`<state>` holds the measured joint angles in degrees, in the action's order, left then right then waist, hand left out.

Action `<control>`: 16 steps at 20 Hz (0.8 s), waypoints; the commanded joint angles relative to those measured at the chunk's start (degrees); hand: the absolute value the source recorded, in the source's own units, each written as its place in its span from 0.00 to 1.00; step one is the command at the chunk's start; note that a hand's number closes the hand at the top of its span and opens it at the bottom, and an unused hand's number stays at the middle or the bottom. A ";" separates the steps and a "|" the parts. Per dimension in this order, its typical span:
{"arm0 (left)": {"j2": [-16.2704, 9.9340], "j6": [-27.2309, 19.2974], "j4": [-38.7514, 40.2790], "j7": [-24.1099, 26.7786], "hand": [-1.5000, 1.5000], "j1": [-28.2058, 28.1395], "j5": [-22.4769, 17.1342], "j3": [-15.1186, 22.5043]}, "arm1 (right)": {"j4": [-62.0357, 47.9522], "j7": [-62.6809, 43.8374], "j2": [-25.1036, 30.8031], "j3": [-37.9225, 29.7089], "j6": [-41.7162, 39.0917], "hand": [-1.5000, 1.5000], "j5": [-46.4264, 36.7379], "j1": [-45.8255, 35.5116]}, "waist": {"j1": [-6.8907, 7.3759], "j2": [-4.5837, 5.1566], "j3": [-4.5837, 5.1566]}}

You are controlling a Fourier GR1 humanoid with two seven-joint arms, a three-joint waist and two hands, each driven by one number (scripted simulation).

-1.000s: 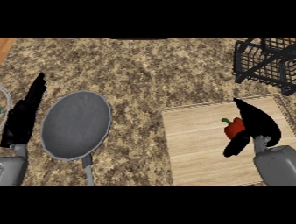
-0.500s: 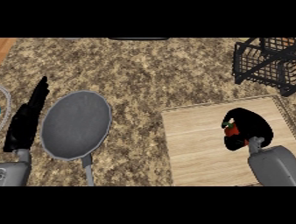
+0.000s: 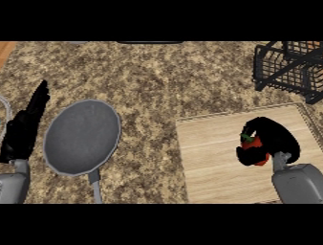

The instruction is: Pick the bell pepper from the tray and place it in the tiered basket

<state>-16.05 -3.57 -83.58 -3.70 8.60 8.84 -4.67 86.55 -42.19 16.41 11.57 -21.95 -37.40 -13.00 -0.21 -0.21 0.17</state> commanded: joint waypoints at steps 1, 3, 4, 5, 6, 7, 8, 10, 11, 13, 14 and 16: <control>0.36 0.61 -1.06 -2.83 0.50 1.81 0.48 0.45 | 1.23 -2.26 -5.49 0.70 4.41 1.00 -2.24 -1.64 | 0.27 0.17 -0.18; 2.58 -1.48 -2.24 -2.37 0.50 0.49 2.54 2.84 | -8.74 -4.72 -9.74 -0.26 6.39 1.00 -3.77 -13.51 | 1.38 0.39 -0.20; 1.85 -0.47 -0.04 0.10 0.50 0.51 1.57 1.89 | -11.74 -7.44 -14.19 2.90 9.70 1.00 -7.18 -16.68 | 2.40 0.69 -0.18; 0.17 0.97 1.32 -0.12 0.50 2.83 0.82 0.81 | -14.27 -8.01 -15.92 2.60 13.38 1.00 -8.44 -19.23 | 2.55 0.87 -0.18; 2.67 -0.35 -1.40 -0.07 0.50 1.20 2.21 3.57 | -16.87 -10.00 -16.02 3.74 15.73 1.00 -7.69 -22.44 | 4.14 1.00 -0.21; 1.63 -0.18 1.98 0.87 0.50 2.78 1.53 1.57 | -19.71 -7.36 -16.11 2.59 19.55 1.00 -8.54 -24.52 | 3.26 1.14 -0.19; 1.54 0.39 0.35 1.56 0.50 1.70 1.03 1.72 | -18.34 -8.61 -16.17 2.26 23.75 1.00 -7.79 -25.40 | 3.49 0.93 -0.20; 1.62 0.02 1.21 -0.38 0.50 2.65 1.26 1.46 | -17.12 -8.38 -16.27 2.33 31.28 1.00 -8.73 -26.71 | 3.03 0.82 -0.22; 1.92 0.08 0.20 -1.53 0.50 3.19 1.68 2.34 | -17.88 -9.09 -16.30 -1.09 31.81 1.00 -10.19 -31.81 | 3.33 0.86 -0.22; 2.24 -0.89 -0.63 -0.77 0.50 1.07 2.64 2.67 | -19.59 -7.18 -15.31 -1.57 36.69 1.00 -15.05 -33.07 | 2.66 0.68 -0.19; 1.31 -0.03 0.97 0.27 0.50 0.79 1.27 0.96 | -18.58 -9.75 -16.04 -0.52 37.97 1.00 -17.59 -34.46 | 2.06 0.51 -0.12; 2.30 -1.12 -1.04 -1.37 0.50 1.67 2.59 2.32 | -19.83 -9.44 -14.22 -0.88 38.98 1.00 -20.30 -38.50 | 1.76 0.35 -0.15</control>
<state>-13.87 -4.36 -83.66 -4.21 9.98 11.03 -2.51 68.22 -50.71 1.38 11.48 11.63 -52.31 -45.03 2.08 0.37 0.01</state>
